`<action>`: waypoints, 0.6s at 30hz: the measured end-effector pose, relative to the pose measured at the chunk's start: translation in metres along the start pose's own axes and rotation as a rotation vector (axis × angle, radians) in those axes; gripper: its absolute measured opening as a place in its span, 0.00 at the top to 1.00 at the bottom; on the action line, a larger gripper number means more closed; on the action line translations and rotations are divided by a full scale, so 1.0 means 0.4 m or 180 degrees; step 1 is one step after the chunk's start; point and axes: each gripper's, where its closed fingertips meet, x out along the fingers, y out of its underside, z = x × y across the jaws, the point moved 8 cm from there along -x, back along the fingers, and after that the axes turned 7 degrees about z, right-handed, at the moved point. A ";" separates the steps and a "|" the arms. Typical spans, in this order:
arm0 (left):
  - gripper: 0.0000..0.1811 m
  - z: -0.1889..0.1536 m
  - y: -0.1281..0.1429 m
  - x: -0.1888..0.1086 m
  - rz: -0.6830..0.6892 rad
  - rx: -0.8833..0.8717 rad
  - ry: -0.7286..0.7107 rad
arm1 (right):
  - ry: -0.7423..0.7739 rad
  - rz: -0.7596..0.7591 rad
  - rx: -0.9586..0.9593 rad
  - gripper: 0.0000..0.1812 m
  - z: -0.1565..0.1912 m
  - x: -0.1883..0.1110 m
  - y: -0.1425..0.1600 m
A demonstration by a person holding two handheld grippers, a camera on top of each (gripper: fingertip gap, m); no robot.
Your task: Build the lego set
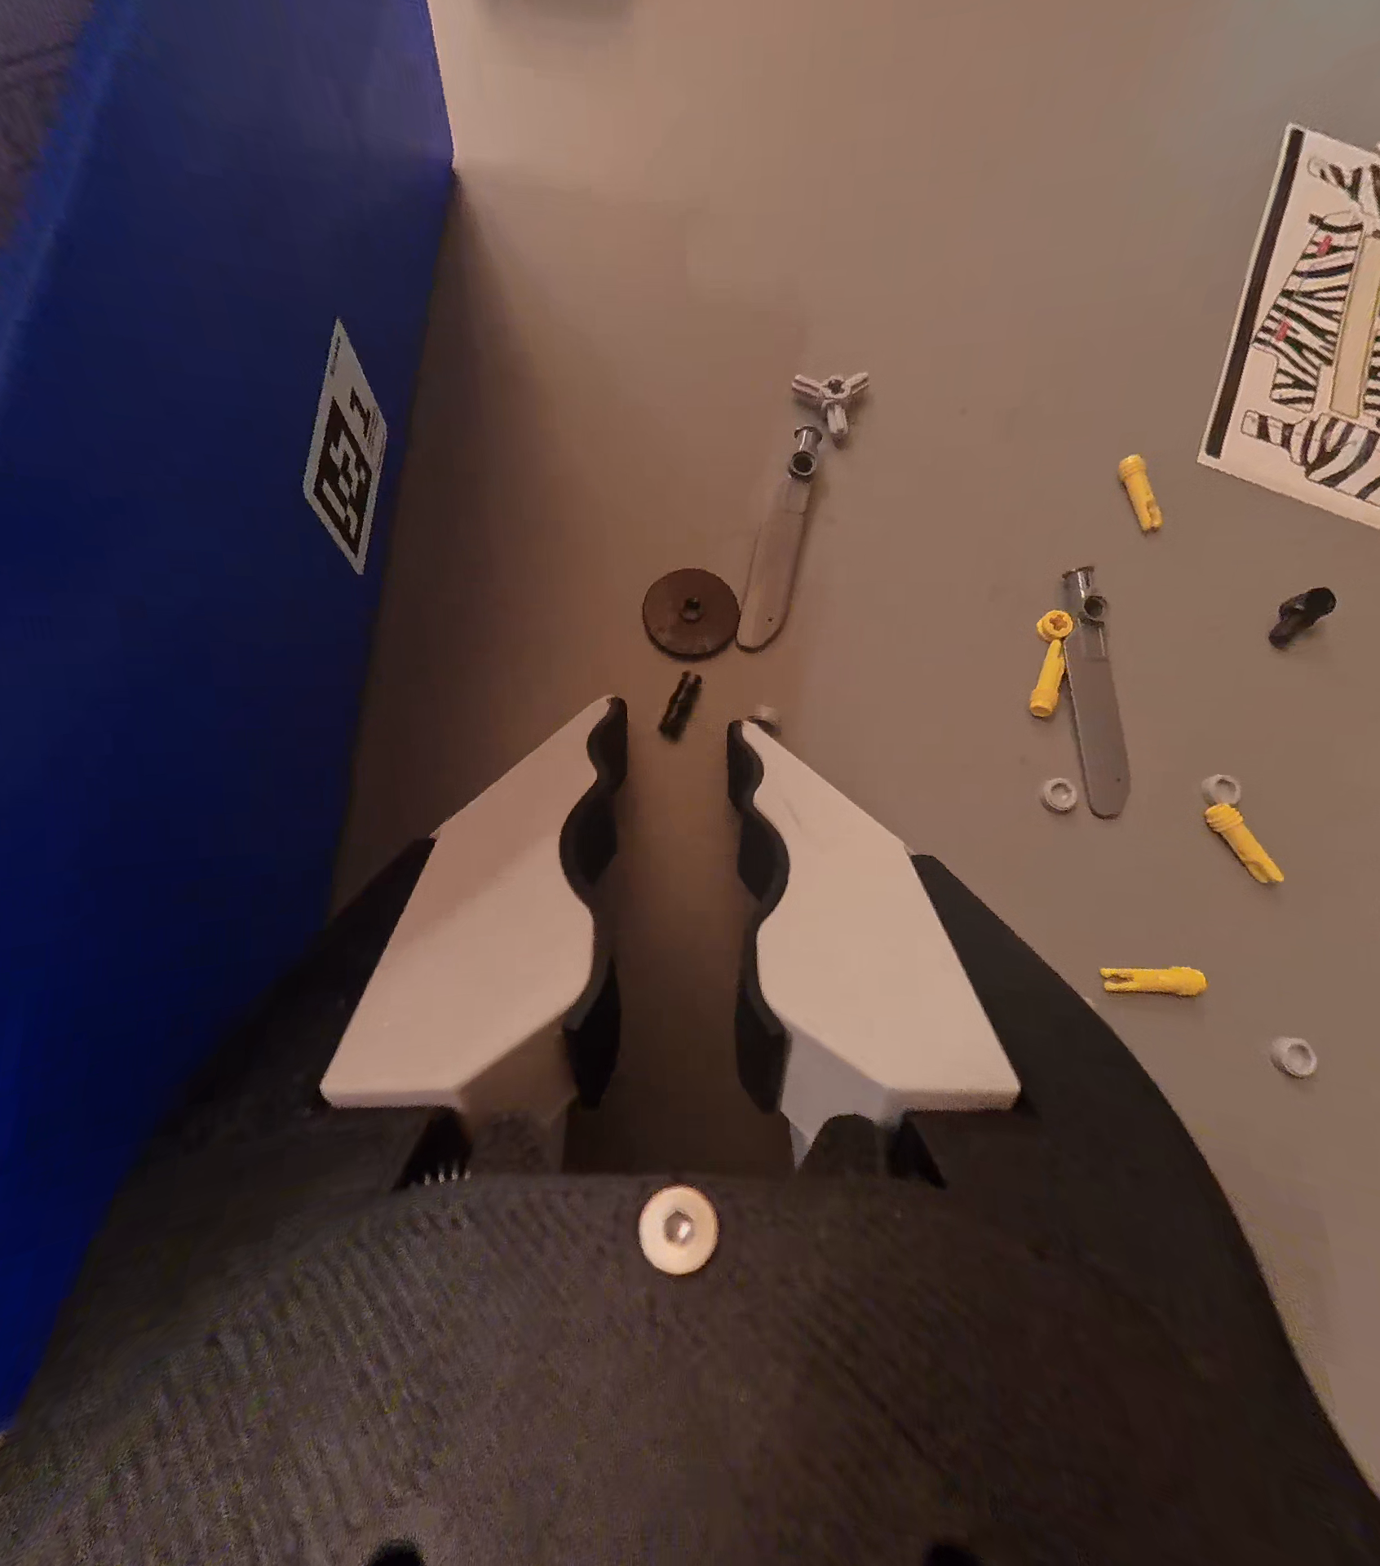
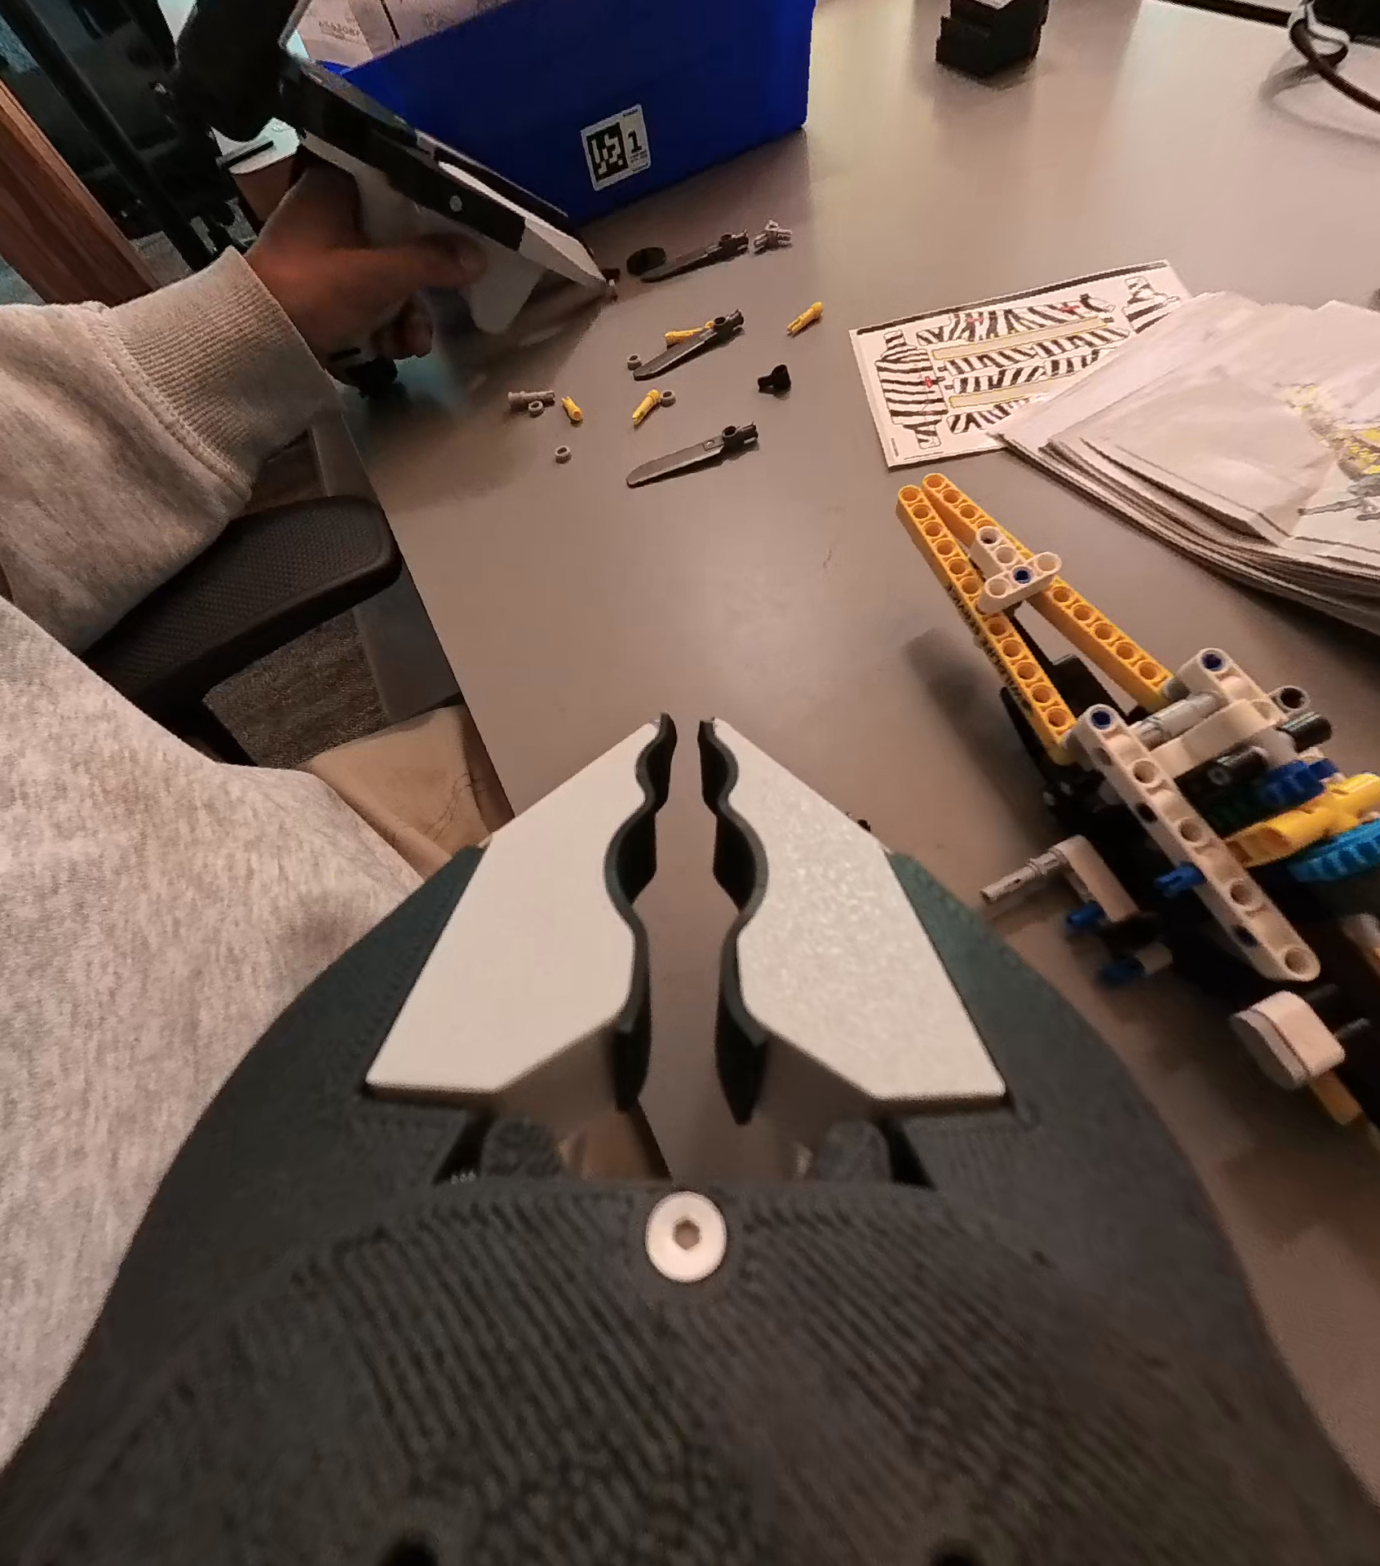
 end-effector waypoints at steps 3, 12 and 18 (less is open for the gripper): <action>0.87 -0.006 -0.003 0.006 0.0043 0.0144 0.0020 | 0.0005 -0.0008 0.0021 0.97 -0.001 -0.002 0.002; 0.97 -0.004 -0.001 0.005 0.0050 0.0085 0.0015 | 0.0011 -0.0022 0.0027 0.97 0.003 -0.002 0.004; 0.89 -0.003 -0.001 0.004 0.0038 0.0070 0.0033 | 0.0021 -0.0031 0.0025 0.97 0.003 -0.005 0.003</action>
